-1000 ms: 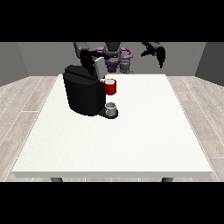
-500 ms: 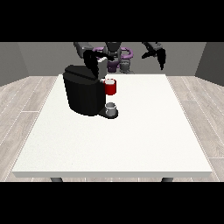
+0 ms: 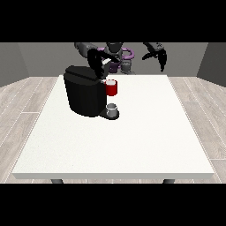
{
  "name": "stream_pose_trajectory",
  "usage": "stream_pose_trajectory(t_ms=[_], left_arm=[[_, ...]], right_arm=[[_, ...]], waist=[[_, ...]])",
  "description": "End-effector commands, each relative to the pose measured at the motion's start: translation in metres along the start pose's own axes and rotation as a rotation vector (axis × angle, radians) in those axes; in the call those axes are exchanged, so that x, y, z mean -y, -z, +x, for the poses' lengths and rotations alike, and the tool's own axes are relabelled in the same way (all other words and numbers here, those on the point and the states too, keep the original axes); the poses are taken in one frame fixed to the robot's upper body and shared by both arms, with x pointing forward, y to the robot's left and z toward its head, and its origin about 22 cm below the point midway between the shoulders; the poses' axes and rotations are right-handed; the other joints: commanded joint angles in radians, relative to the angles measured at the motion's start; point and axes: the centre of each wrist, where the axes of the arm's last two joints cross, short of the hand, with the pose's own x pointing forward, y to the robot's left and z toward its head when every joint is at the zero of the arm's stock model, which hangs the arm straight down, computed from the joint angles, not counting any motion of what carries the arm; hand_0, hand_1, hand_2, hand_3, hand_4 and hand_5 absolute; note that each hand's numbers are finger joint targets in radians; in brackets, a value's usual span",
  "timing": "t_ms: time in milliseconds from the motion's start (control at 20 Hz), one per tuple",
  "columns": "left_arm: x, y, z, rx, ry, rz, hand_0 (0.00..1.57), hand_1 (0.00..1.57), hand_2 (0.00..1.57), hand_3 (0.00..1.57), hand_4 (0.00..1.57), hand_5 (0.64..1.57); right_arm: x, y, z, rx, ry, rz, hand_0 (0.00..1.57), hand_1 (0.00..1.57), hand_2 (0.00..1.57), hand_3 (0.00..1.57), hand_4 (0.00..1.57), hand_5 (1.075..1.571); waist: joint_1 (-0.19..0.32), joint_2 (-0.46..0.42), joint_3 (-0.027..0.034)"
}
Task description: Insert the coffee pod into the coffee machine and close the lid
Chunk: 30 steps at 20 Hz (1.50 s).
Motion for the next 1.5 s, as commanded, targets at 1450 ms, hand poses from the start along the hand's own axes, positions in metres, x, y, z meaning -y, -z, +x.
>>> stream_pose_trajectory(t_ms=[1450], left_arm=[[0.007,0.053,0.062,0.294,0.033,-0.152,0.0,0.0,0.0,0.0,0.2,1.571]], right_arm=[[0.0,-0.004,0.171,0.445,-0.082,-0.055,0.0,0.0,0.0,0.0,0.05,1.571]], waist=[[0.303,0.29,-0.0206]])
